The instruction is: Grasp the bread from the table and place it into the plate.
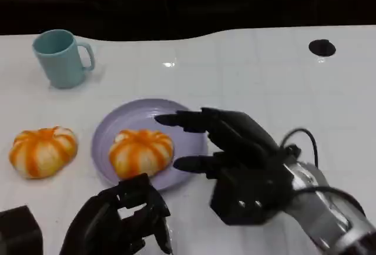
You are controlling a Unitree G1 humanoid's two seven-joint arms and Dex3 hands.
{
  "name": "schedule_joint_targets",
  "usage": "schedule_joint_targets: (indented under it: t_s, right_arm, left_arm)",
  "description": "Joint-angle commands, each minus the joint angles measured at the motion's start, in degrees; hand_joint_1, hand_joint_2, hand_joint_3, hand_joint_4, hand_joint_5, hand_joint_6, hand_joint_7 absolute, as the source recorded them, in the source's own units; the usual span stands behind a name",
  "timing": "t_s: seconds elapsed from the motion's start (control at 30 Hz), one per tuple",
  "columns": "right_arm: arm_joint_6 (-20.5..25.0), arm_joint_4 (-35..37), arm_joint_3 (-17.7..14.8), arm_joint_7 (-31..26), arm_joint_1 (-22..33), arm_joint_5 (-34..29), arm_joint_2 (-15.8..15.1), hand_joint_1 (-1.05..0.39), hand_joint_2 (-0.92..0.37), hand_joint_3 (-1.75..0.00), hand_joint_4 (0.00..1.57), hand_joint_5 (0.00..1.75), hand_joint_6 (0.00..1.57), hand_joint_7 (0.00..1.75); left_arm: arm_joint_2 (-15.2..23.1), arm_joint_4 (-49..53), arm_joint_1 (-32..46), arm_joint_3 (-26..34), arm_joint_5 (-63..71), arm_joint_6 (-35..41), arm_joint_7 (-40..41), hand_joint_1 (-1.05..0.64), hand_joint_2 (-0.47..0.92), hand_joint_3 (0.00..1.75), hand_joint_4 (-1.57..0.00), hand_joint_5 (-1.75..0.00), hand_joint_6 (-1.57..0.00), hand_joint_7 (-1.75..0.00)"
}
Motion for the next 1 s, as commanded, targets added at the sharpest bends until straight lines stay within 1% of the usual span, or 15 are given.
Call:
schedule_joint_targets:
  t_s: [0.03,0.1,0.17,0.23,0.37,0.47,0.53,0.63,0.77,0.8,0.83,0.93,1.0]
  right_arm:
    - [-6.5,-6.6,-4.7,-1.9,8.0,6.1,-1.9,-0.43,-0.92,-0.19,0.74,1.15,0.88,0.34]
    - [-7.6,-9.7,-6.1,-1.2,11.3,8.0,-2.5,-0.41,-0.92,-0.22,0.73,1.25,0.9,0.41]
    - [-7.8,-13.2,-7.2,-0.1,14.5,9.7,-3.5,-0.39,-0.92,-0.24,0.71,1.27,0.92,0.45]
    - [-8.6,-16.2,-8.4,0.6,17.6,11.1,-4.7,-0.39,-0.92,-0.27,0.72,1.27,0.93,0.48]
    - [-8.0,-21.5,-10.8,3.2,23.0,14.7,-6.7,-0.34,-0.92,-0.26,0.8,1.29,0.94,0.56]
    - [-7.9,-25.1,-12.6,4.7,27.0,16.8,-8.0,-0.32,-0.92,-0.25,0.79,1.38,0.92,0.67]
    - [-7.8,-27.1,-13.8,5.3,29.3,17.4,-8.8,-0.32,-0.92,-0.25,0.79,1.37,0.9,0.74]
    - [-7.6,-29.5,-15.5,5.9,32.1,17.8,-9.7,-0.32,-0.92,-0.25,0.8,1.41,0.87,0.77]
    - [-7.0,-31.9,-17.3,7.0,35.3,19.3,-10.5,-0.29,-0.9,-0.26,0.79,1.45,0.85,0.8]
    - [-6.5,-32.5,-17.7,7.2,36.1,19.7,-10.4,-0.29,-0.88,-0.3,0.79,1.45,0.84,0.81]
    - [-6.3,-32.8,-17.9,7.4,36.8,20.1,-10.3,-0.28,-0.84,-0.38,0.78,1.44,0.83,0.85]
    - [-5.8,-33.1,-18.2,7.1,38.1,21.1,-9.3,-0.25,-0.63,-0.78,0.78,1.41,0.79,0.99]
    - [-5.4,-32.9,-18.3,7.0,38.8,22.4,-8.6,-0.2,-0.54,-0.96,0.76,1.43,0.76,1.08]
  left_arm:
    - [-0.8,-0.4,0.8,0.2,0.8,-1.8,2.3,-0.57,0.89,0.48,-0.81,-1.75,-0.8,-1.41]
    - [-1.0,-0.9,1.1,-0.1,1.4,-1.5,3.5,-0.56,0.85,0.56,-0.85,-1.74,-0.85,-1.38]
    - [-1.2,-1.3,1.4,-0.4,1.7,-1.3,4.5,-0.55,0.8,0.67,-0.88,-1.73,-0.89,-1.34]
    - [-1.2,-1.4,1.5,-0.4,1.6,-1.4,4.7,-0.55,0.78,0.73,-0.89,-1.73,-0.9,-1.34]
    - [-1.1,-1.6,1.6,-0.4,0.8,-0.7,4.6,-0.54,0.75,0.79,-0.91,-1.75,-0.84,-1.5]
    - [-1.0,-2.3,1.8,-0.3,0.3,0.3,4.7,-0.54,0.75,0.79,-0.92,-1.75,-0.81,-1.58]
    - [-0.9,-2.5,1.9,-0.2,0.1,0.6,4.6,-0.53,0.76,0.8,-0.93,-1.75,-0.78,-1.64]
    - [-0.7,-2.8,2.0,-0.1,0.0,0.9,4.6,-0.53,0.76,0.82,-0.94,-1.75,-0.75,-1.7]
    - [-0.6,-3.0,2.0,0.3,-0.6,1.5,4.5,-0.52,0.75,0.85,-0.94,-1.75,-0.73,-1.74]
    - [-0.5,-3.1,1.9,0.4,-0.8,1.6,4.4,-0.52,0.75,0.86,-0.94,-1.75,-0.73,-1.74]
    - [-0.5,-3.1,1.9,0.5,-0.9,1.7,4.4,-0.52,0.75,0.86,-0.93,-1.75,-0.72,-1.75]
    - [-0.3,-3.1,1.9,0.8,-1.2,1.8,4.2,-0.51,0.74,0.88,-0.92,-1.75,-0.71,-1.75]
    - [-0.2,-3.1,2.0,1.0,-1.5,1.9,4.2,-0.51,0.73,0.89,-0.91,-1.75,-0.71,-1.75]
